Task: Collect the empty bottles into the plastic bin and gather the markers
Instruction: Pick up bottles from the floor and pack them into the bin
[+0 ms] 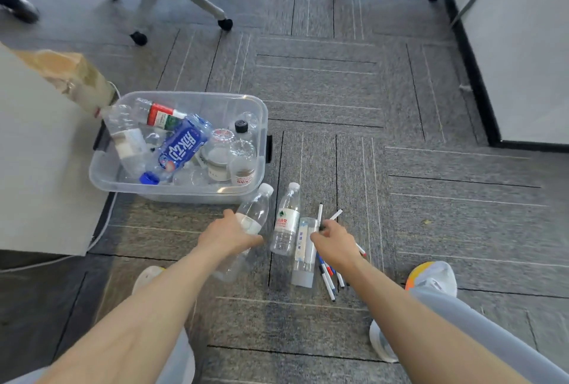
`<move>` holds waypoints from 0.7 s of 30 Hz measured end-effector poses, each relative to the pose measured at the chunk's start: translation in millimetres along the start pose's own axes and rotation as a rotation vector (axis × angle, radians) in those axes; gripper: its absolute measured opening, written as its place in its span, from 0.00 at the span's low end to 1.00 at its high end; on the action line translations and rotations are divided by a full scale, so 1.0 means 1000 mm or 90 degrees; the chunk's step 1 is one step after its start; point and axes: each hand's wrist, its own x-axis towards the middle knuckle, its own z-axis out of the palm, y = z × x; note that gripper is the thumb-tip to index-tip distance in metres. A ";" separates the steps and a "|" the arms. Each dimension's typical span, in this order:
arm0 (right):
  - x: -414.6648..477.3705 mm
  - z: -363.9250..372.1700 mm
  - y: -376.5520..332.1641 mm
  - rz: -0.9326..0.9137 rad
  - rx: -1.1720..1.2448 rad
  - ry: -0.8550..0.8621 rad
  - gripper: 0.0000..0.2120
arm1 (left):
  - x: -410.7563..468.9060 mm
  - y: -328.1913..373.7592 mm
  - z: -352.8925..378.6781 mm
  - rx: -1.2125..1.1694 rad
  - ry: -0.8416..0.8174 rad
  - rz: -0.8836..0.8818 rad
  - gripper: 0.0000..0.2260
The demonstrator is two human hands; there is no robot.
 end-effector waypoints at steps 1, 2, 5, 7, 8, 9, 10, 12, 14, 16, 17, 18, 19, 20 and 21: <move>-0.013 -0.001 -0.005 -0.006 -0.006 0.000 0.23 | -0.016 -0.003 -0.010 -0.009 0.001 0.005 0.40; -0.025 -0.001 -0.010 -0.013 -0.012 0.000 0.22 | -0.032 -0.005 -0.019 -0.034 0.004 0.007 0.41; -0.058 0.002 -0.023 -0.051 -0.034 0.002 0.26 | -0.079 -0.014 -0.048 -0.132 0.020 0.038 0.38; -0.074 0.005 -0.031 -0.086 -0.044 0.007 0.25 | -0.101 -0.022 -0.062 -0.207 0.029 0.074 0.33; -0.079 0.008 -0.034 -0.105 -0.043 0.021 0.24 | -0.109 -0.027 -0.068 -0.253 0.034 0.086 0.32; -0.083 0.011 -0.036 -0.120 -0.038 0.043 0.23 | -0.116 -0.032 -0.072 -0.298 0.043 0.098 0.32; -0.085 0.013 -0.037 -0.130 -0.034 0.069 0.23 | -0.121 -0.037 -0.076 -0.337 0.060 0.106 0.31; -0.083 0.020 -0.038 -0.139 -0.032 0.111 0.22 | -0.124 -0.046 -0.082 -0.406 0.115 0.121 0.31; -0.074 0.027 -0.036 -0.133 -0.038 0.128 0.21 | -0.120 -0.052 -0.087 -0.471 0.155 0.131 0.27; -0.059 0.032 -0.034 -0.111 -0.040 0.131 0.21 | -0.111 -0.054 -0.094 -0.522 0.168 0.137 0.22; -0.046 0.036 -0.035 -0.098 -0.042 0.130 0.21 | -0.103 -0.055 -0.099 -0.548 0.168 0.132 0.21; -0.031 0.040 -0.035 -0.088 -0.041 0.127 0.22 | -0.092 -0.056 -0.103 -0.573 0.162 0.127 0.21; -0.016 0.046 -0.036 -0.076 -0.033 0.124 0.22 | -0.082 -0.056 -0.107 -0.589 0.160 0.126 0.21; 0.002 0.053 -0.035 -0.067 -0.023 0.122 0.22 | -0.070 -0.057 -0.110 -0.591 0.157 0.127 0.22; 0.020 0.060 -0.035 -0.058 -0.022 0.119 0.22 | -0.060 -0.057 -0.114 -0.589 0.158 0.128 0.22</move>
